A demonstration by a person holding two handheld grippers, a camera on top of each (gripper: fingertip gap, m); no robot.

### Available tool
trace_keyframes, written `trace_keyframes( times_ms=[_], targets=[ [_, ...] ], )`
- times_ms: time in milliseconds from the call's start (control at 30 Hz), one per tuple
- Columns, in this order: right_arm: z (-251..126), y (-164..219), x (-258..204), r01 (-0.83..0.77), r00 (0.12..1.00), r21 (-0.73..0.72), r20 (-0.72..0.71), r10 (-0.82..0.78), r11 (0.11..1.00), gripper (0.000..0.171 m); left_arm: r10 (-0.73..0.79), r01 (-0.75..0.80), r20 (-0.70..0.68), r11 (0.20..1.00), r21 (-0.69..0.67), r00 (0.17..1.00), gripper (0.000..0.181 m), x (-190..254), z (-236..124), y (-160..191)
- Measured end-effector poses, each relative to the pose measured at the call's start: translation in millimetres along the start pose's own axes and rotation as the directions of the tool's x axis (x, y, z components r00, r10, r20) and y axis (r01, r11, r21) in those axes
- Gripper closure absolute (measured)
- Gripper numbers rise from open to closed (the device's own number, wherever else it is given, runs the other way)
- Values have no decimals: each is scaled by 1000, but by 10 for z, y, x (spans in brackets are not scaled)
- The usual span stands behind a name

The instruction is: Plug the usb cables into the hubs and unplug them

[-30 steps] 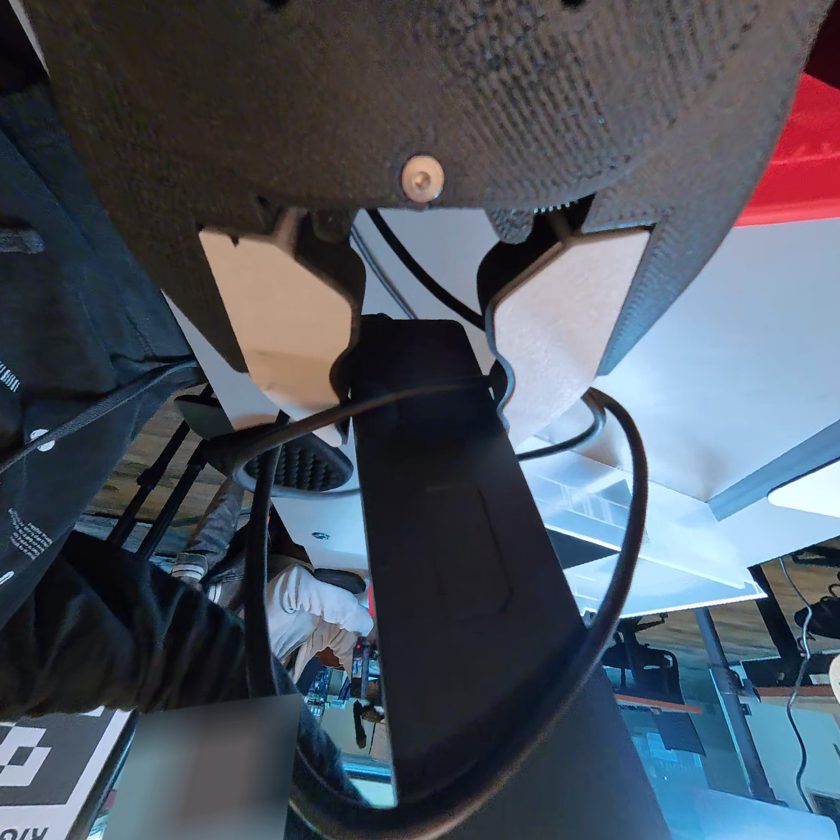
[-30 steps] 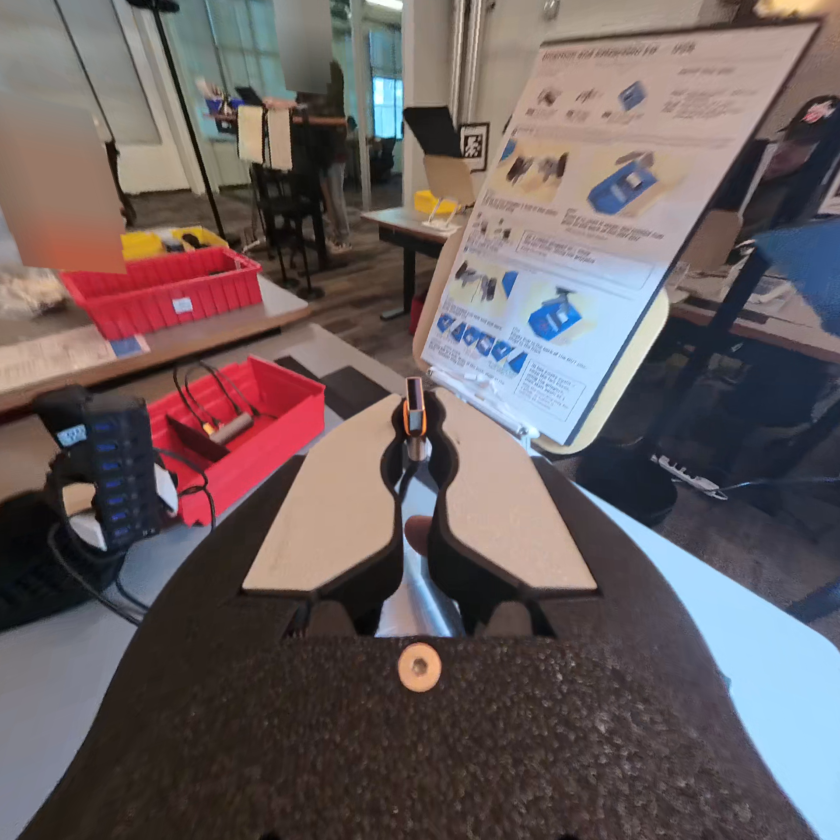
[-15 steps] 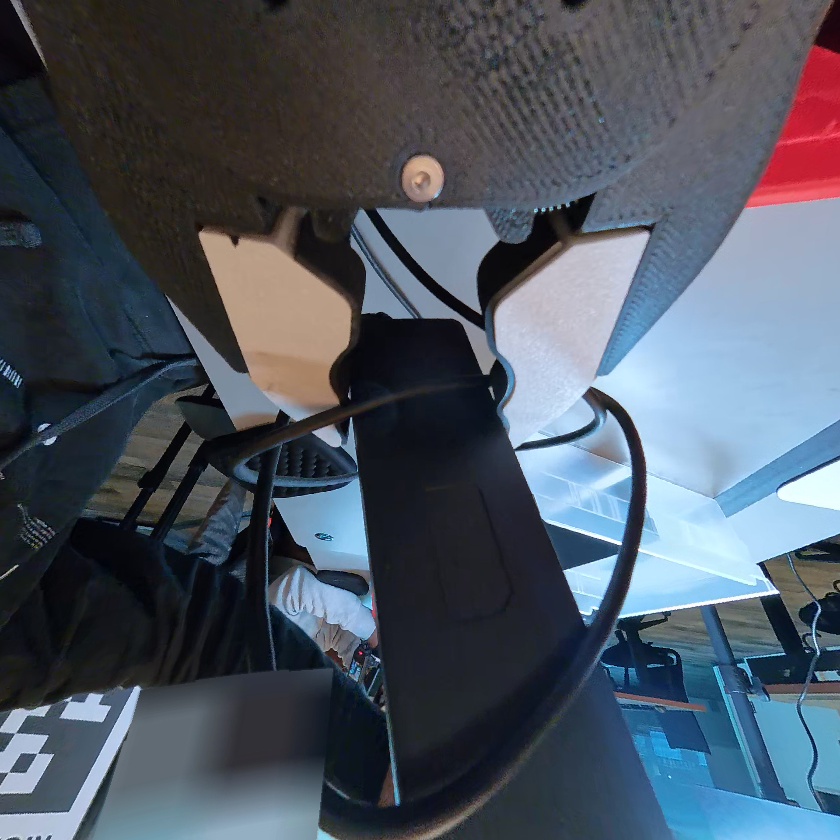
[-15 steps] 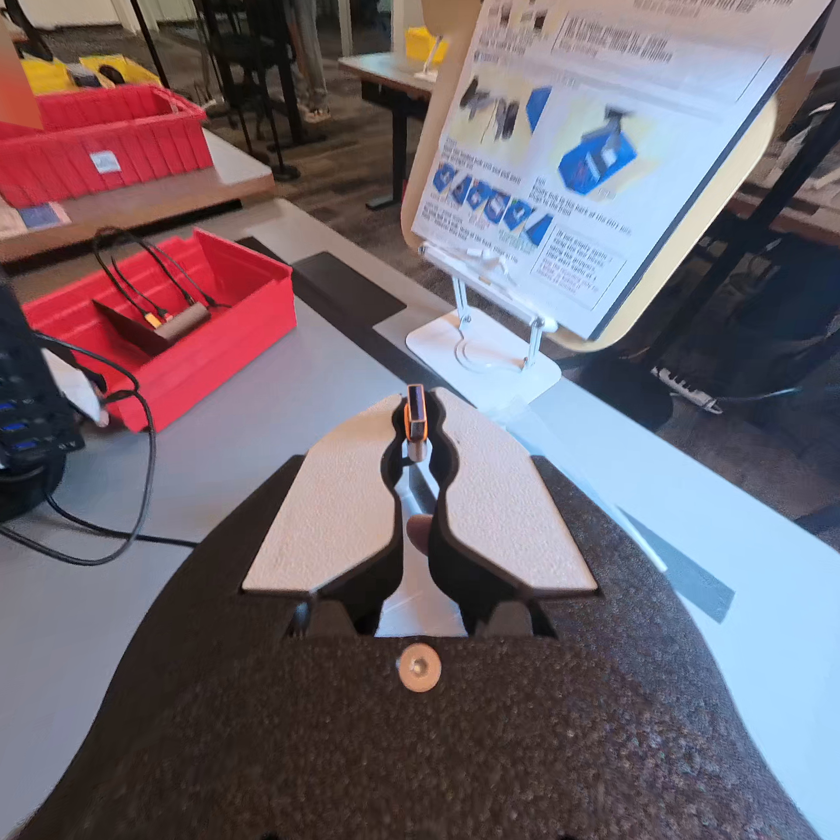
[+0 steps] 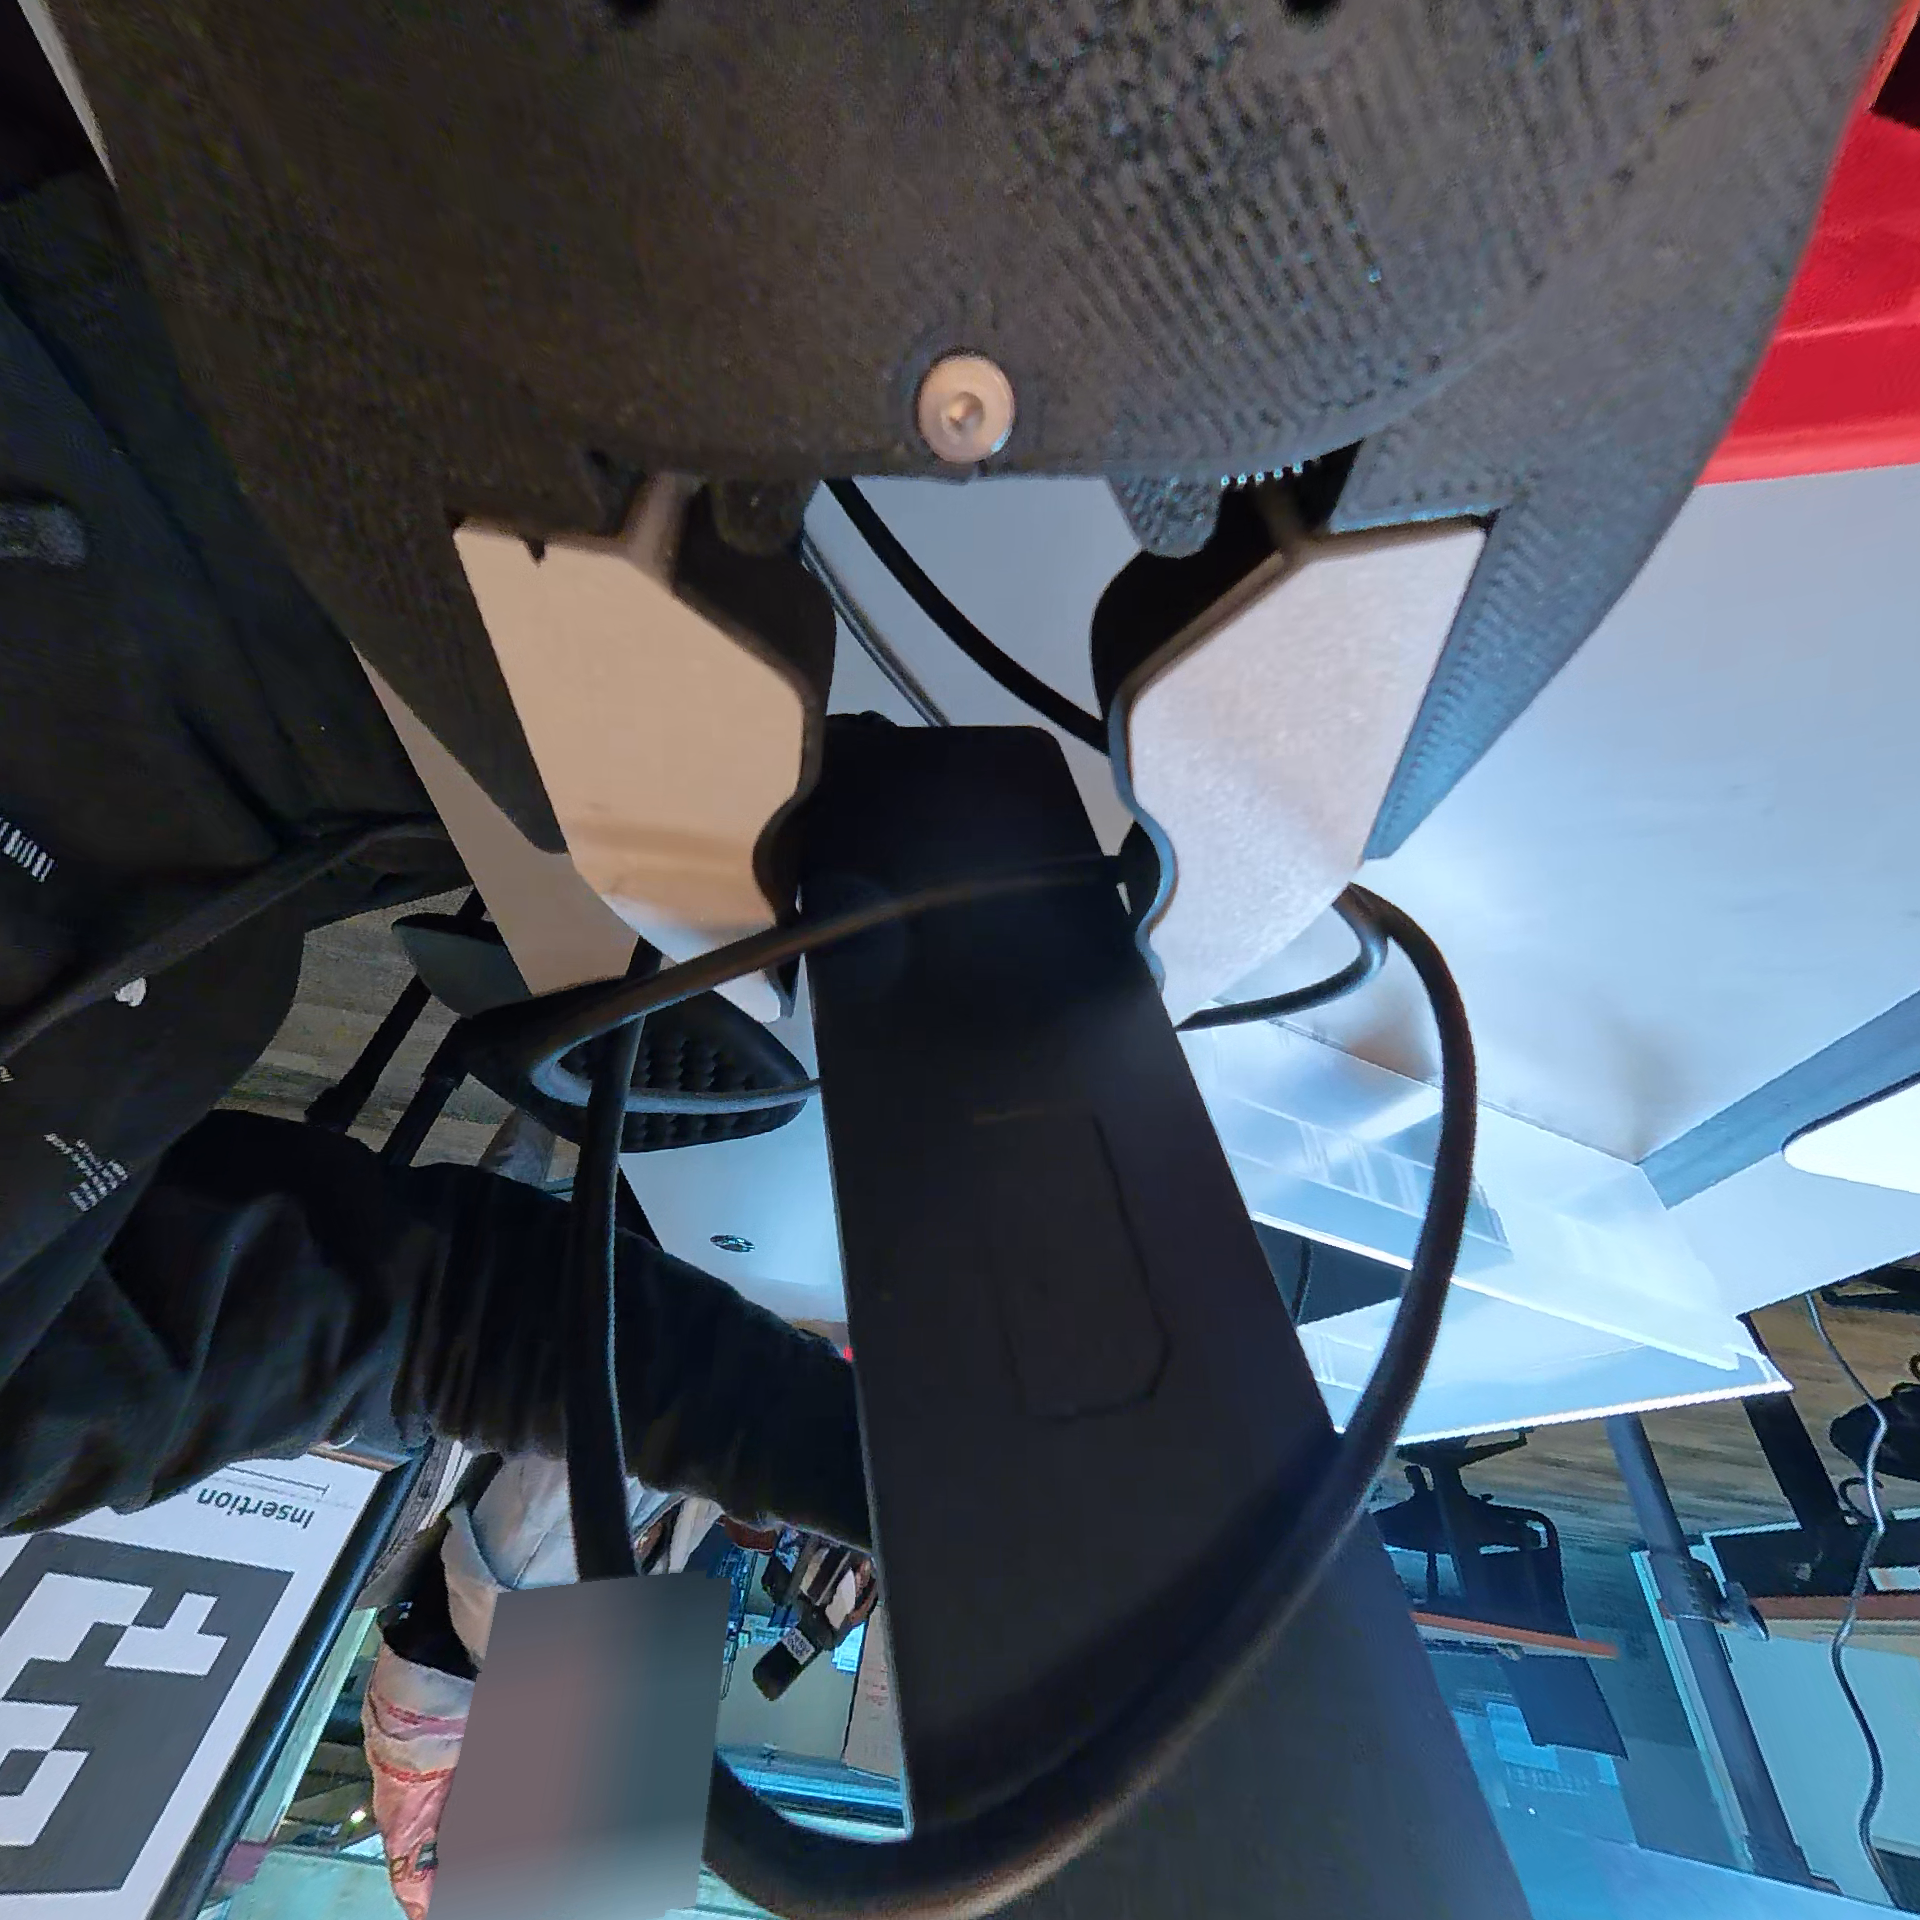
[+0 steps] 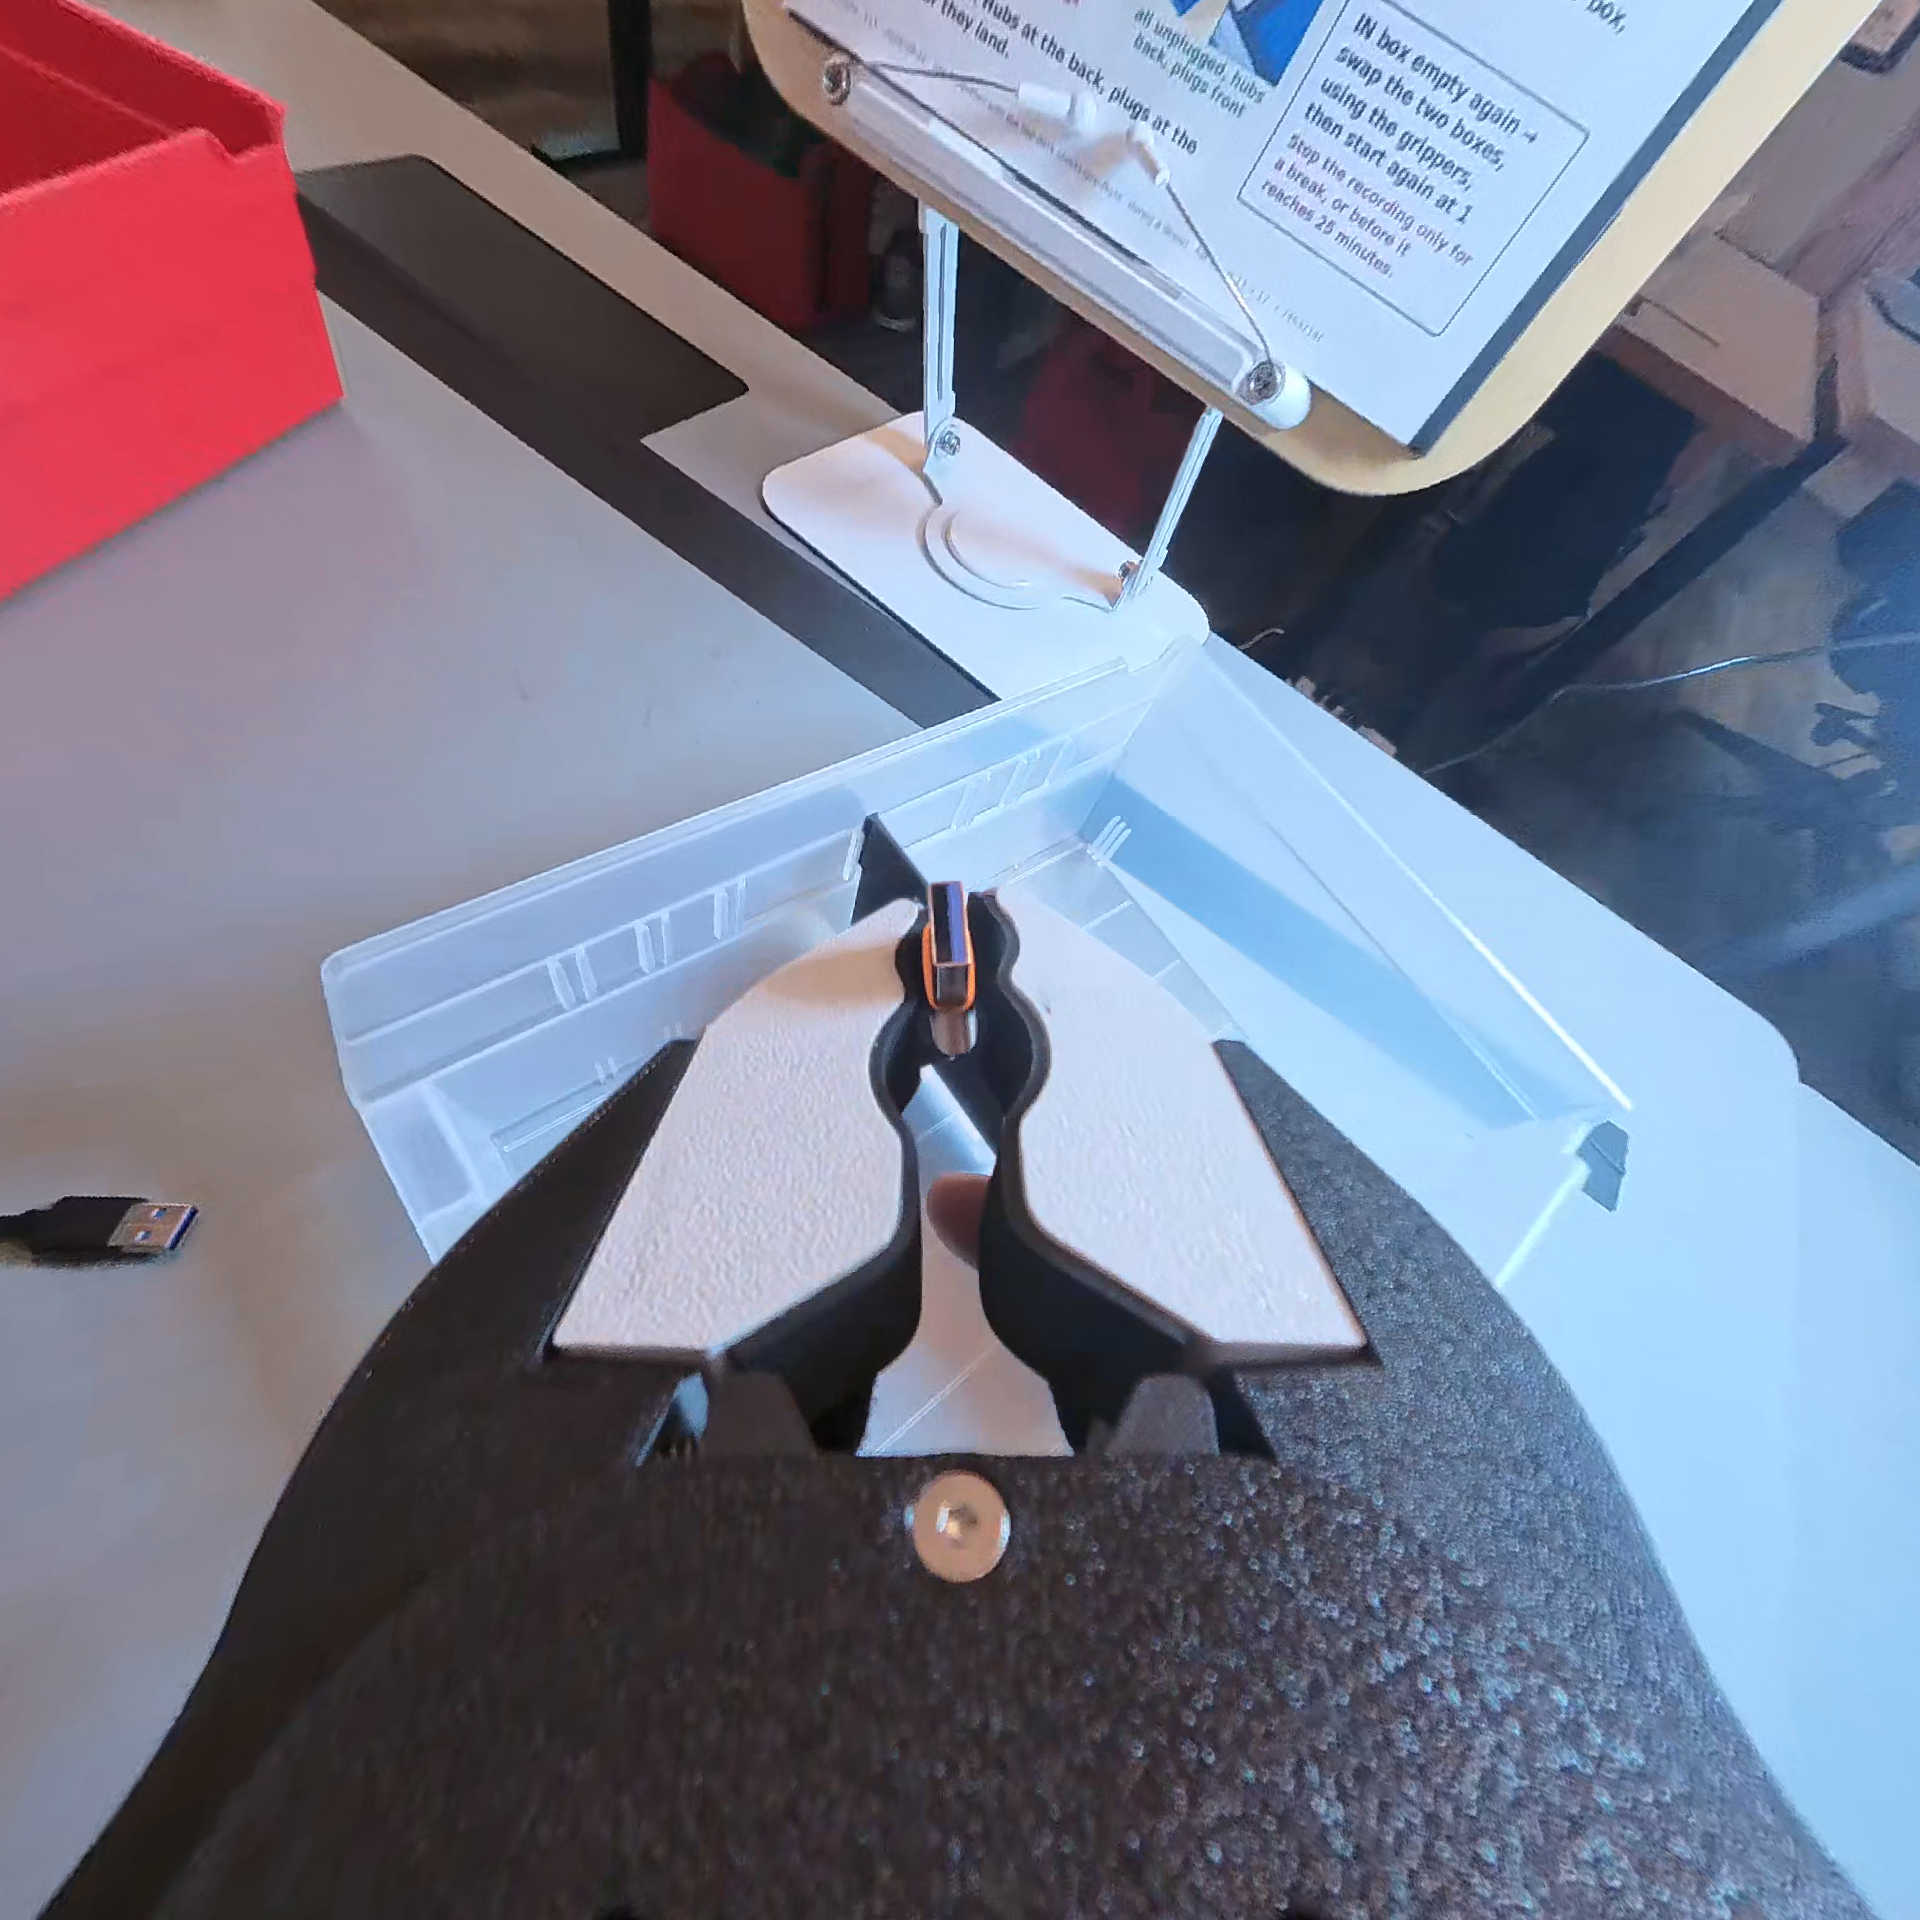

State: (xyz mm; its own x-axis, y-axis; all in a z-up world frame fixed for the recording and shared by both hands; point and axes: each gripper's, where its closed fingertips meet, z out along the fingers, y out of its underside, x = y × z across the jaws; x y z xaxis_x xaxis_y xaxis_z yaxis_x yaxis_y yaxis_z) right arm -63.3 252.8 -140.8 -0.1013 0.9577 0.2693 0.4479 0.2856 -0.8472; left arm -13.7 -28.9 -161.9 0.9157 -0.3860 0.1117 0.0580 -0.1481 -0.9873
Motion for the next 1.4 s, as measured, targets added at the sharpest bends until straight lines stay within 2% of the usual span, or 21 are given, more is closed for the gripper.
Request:
trace_keyframes(
  times_ms=[167,333,633,733,833,933,1067,1233,1300,1400],
  targets=[
    [-35,-244,125,100,991,85,-101,-91,991,165,-4,4,5,1000,6,1000,121,-12,-4,-5],
    [-30,-491,271,109,990,103,-100,-99,989,165,3,-3,9,1000,-1,1000,121,-3,-5,-4],
    [221,69,-123,-6,1000,-39,-24,5,999,164,3,-3,-1,1000,9,1000,121,24,-10,-21],
    [195,54,-233,12,1000,-38,-18,-13,999,146,2,-2,-6,1000,4,1000,121,32,5,-5],
    [107,-73,-326,24,1000,-16,-7,-24,1000,122,-4,4,-9,1000,1,1000,121,34,13,6],
    [-16,-231,-394,41,999,15,-5,-41,999,108,-10,10,-12,1000,-3,1000,121,34,22,19],
    [-159,-397,-497,92,996,55,-18,-91,994,105,-12,11,-16,1000,-11,1000,121,42,36,38],
    [-290,-538,-858,139,988,116,49,-146,983,105,-15,14,-37,1000,-20,999,121,77,55,54],
    [-340,-580,-1079,161,979,151,101,-177,975,105,-21,20,-62,1000,-17,998,121,113,60,51],
    [-435,-614,-1549,183,937,228,254,-239,956,106,-53,53,-164,999,-2,985,121,249,57,27]
  ],
)
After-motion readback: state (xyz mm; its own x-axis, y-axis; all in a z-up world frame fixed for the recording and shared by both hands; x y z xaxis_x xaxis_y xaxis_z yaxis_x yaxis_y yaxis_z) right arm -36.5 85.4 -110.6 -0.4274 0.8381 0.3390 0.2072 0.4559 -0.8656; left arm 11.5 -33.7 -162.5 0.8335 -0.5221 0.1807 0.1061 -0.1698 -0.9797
